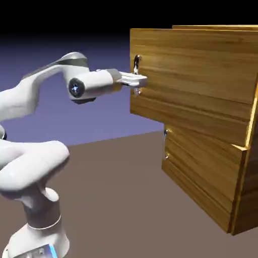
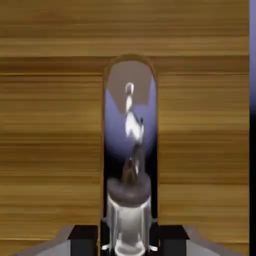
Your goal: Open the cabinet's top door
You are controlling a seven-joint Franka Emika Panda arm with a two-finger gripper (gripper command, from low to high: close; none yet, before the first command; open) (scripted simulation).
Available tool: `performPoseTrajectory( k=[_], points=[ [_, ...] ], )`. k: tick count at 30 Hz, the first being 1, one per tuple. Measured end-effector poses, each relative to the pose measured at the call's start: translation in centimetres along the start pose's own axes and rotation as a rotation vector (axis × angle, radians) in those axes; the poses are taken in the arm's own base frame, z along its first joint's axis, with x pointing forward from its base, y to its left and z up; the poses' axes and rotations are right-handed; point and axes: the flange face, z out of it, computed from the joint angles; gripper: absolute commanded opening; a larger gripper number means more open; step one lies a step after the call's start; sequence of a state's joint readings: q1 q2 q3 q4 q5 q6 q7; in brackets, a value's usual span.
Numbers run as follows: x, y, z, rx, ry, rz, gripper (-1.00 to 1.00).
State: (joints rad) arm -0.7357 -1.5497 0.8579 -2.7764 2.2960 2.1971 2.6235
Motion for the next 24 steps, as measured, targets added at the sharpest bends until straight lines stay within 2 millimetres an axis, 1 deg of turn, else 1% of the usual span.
performPoseTrajectory(
  k=[4,9,14,24],
  points=[
    [-1.1,-1.1,-3.9,-0.064,0.063,0.000,-1.00],
    [-2.4,-2.4,-7.6,-0.128,0.126,0.000,-1.00],
    [-3.6,-3.7,-10.7,-0.182,0.180,0.000,-1.00],
    [-6.5,-6.6,-16.1,-0.285,0.283,0.000,-1.00]
  ],
)
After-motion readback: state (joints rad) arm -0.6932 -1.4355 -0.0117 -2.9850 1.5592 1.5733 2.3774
